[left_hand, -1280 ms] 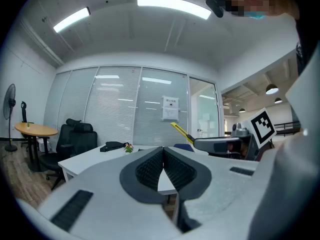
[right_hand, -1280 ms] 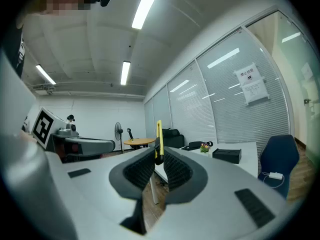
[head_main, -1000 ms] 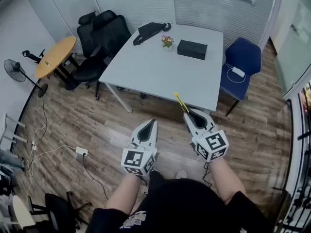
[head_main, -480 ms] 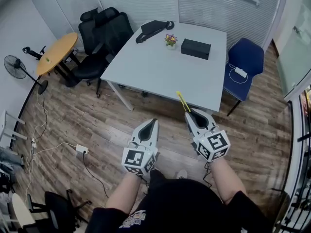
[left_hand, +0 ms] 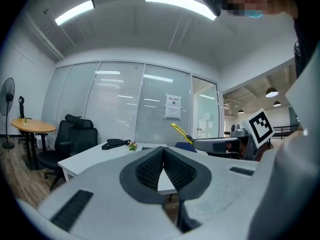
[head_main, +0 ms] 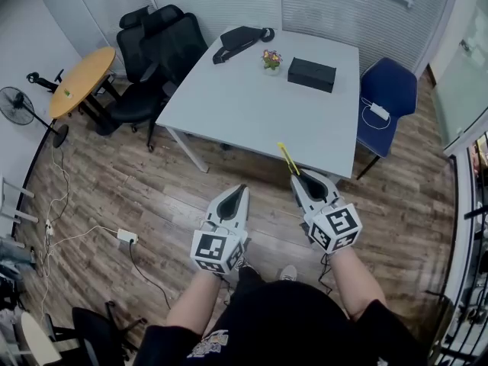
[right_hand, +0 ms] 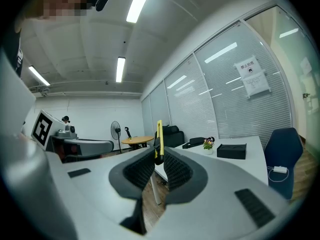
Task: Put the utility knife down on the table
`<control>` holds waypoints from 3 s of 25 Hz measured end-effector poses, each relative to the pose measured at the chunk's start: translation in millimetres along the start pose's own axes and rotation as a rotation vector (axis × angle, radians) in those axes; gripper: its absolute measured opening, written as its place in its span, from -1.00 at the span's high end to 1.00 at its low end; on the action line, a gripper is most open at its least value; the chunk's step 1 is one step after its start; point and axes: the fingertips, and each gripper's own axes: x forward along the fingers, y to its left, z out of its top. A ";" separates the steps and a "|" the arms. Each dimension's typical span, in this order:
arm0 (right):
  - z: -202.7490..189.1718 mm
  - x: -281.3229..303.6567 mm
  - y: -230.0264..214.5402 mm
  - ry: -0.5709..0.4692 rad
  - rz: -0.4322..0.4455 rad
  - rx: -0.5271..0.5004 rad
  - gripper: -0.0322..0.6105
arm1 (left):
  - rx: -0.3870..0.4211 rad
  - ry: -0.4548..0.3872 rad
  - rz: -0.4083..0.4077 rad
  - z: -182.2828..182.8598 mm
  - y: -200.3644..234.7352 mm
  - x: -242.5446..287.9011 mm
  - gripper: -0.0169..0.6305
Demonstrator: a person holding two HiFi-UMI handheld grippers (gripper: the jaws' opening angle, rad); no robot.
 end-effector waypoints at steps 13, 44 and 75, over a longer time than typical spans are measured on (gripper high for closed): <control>7.0 100.3 19.8 0.016 -0.072 0.004 0.72 | -0.019 0.004 -0.076 8.4 102.0 22.2 0.93; 6.2 230.3 -59.6 0.063 -0.136 0.026 0.72 | -0.048 0.053 -0.121 2.9 197.0 130.5 0.93; -15.3 343.1 -171.2 0.108 -0.258 0.076 0.72 | -0.028 0.105 -0.278 1.9 253.1 280.5 0.93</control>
